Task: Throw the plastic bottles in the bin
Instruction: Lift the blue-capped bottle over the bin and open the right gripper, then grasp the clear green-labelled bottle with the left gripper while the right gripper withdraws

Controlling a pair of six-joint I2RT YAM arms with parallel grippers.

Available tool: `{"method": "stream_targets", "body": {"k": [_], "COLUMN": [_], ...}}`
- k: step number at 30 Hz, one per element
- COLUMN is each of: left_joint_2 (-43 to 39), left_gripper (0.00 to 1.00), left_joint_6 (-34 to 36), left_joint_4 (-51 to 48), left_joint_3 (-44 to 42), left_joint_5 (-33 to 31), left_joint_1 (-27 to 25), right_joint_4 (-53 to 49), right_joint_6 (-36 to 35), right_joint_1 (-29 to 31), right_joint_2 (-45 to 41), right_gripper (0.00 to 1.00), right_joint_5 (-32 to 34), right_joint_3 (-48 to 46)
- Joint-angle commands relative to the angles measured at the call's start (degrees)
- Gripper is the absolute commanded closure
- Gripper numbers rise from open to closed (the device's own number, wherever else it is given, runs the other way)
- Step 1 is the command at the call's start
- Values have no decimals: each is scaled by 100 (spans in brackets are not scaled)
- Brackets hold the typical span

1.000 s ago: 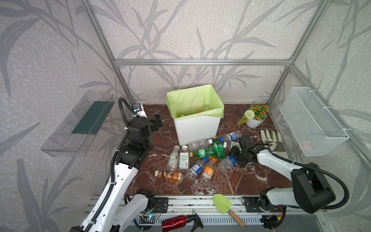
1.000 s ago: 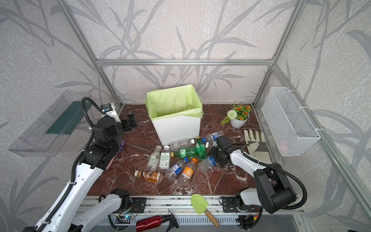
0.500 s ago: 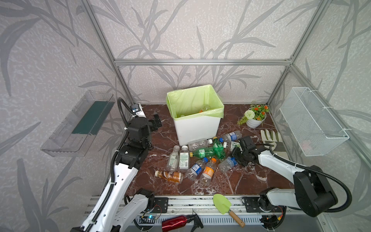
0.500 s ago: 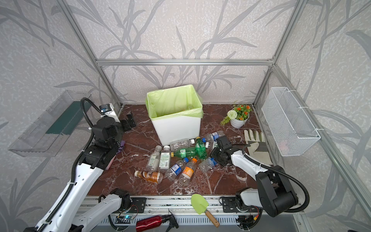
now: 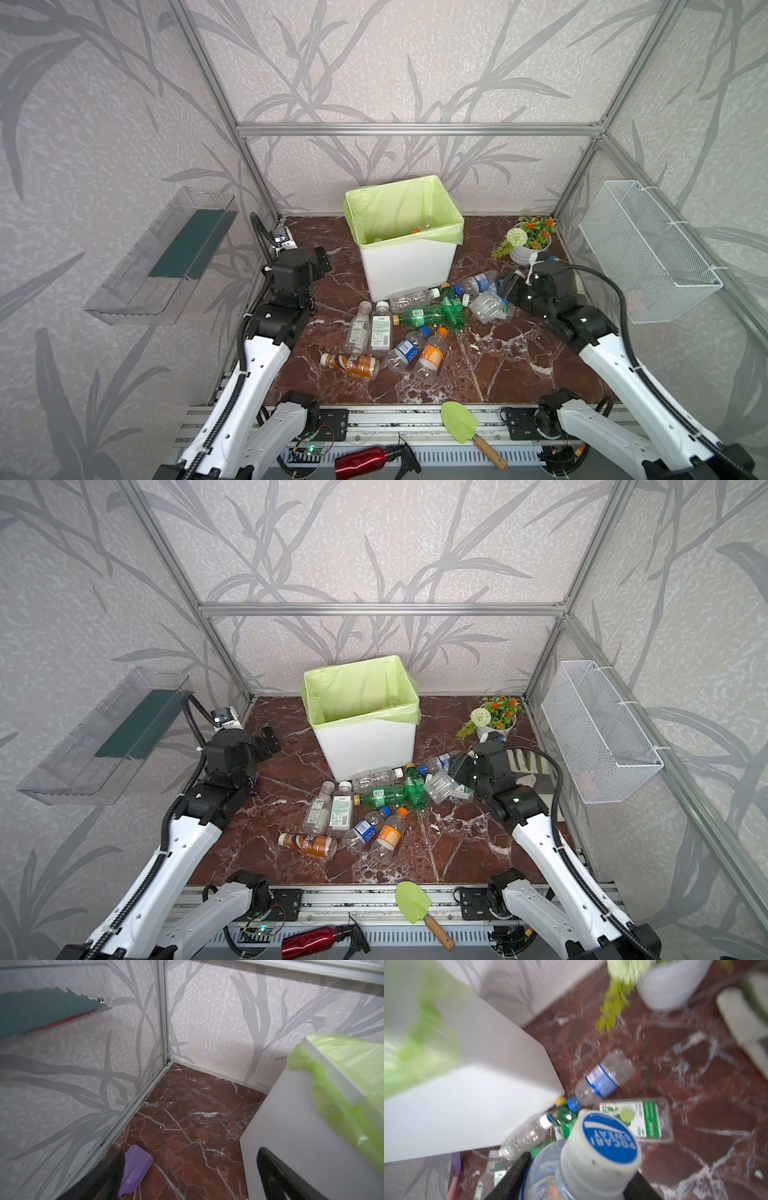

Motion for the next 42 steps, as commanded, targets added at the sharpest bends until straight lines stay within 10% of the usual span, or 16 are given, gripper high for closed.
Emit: {"method": "stream_targets", "body": {"k": [1,7,15,23,25,33,42], "left_joint_2": [59,172,-71,-208,-282,-714,-809], "left_gripper": [1,1,1,1,1,1,1], "left_joint_6": [-253,-296,-241,-224,-172,-216,-509], "left_joint_4": [-175,-151,-293,-541,-717,-1048,-1597], "left_joint_3": [-260,-668,-985,-955,-856,-676,-690], "left_joint_5": [-32,362,688,709,609,579,-566], "left_joint_1": [156,255,257,248,247,-15,-1668], "right_joint_4": [-207,508,1557,-607,-690,491,1128], "right_joint_6": [-1408,-2951,-2647,-3332,-3443,-3590,-2545], "right_joint_1": [-334,-620,99,1437,1443,864,-393], "right_joint_2": [-194,345,1980,5402,5256,3161,1426], "right_gripper": [42,41,42,20,0,1,1], "right_joint_5": [452,341,-1153,-1398,-909,25,-538], "right_joint_3": [1031,3073,4399,7026,7234,5874,3111]}}
